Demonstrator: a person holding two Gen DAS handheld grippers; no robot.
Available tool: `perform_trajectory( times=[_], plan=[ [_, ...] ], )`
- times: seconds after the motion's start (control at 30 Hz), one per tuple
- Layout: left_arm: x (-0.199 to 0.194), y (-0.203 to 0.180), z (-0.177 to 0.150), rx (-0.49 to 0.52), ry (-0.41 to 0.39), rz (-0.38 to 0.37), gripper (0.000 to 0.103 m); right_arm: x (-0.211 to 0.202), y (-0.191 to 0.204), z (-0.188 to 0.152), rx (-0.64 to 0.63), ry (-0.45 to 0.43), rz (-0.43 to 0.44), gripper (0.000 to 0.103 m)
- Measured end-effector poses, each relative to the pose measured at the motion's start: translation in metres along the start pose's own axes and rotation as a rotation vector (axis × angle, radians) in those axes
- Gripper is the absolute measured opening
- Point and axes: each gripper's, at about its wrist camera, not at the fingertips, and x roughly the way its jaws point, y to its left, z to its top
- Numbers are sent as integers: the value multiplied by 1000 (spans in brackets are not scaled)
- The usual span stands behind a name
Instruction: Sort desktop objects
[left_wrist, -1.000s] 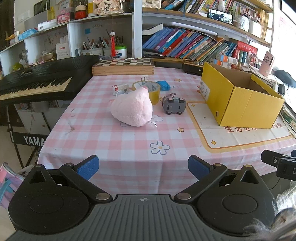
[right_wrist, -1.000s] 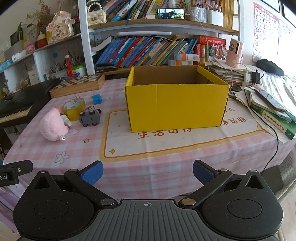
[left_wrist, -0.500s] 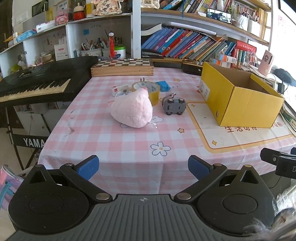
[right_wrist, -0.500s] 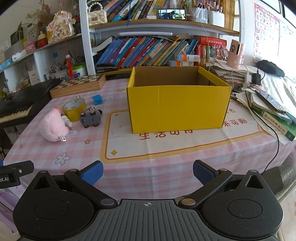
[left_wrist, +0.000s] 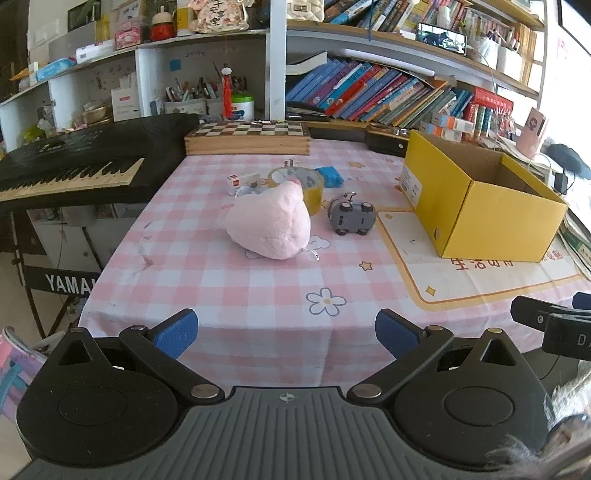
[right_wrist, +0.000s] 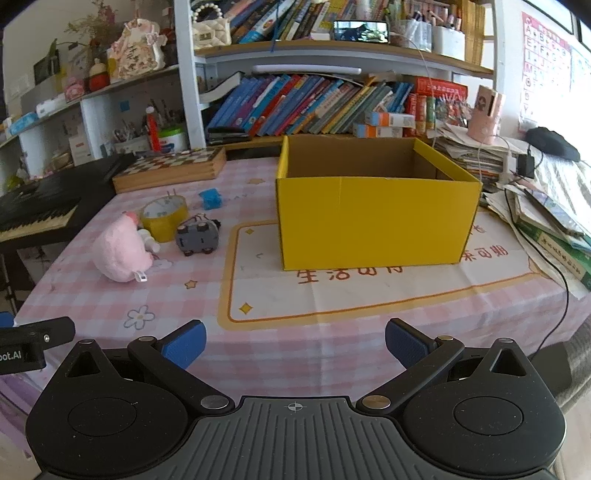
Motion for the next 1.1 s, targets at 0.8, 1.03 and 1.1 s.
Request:
perform_trajectory(
  times=[0.8, 1.03, 1.1],
  plan=[
    [12, 20, 3, -67, 21, 18, 103, 22, 36, 13, -148, 20, 141, 103],
    [29, 15, 10, -51, 48, 16, 103, 33, 43, 22, -191, 28, 177, 103],
    [33, 13, 13, -45, 42, 6, 103, 39, 45, 25, -204, 32, 194, 103]
  ],
)
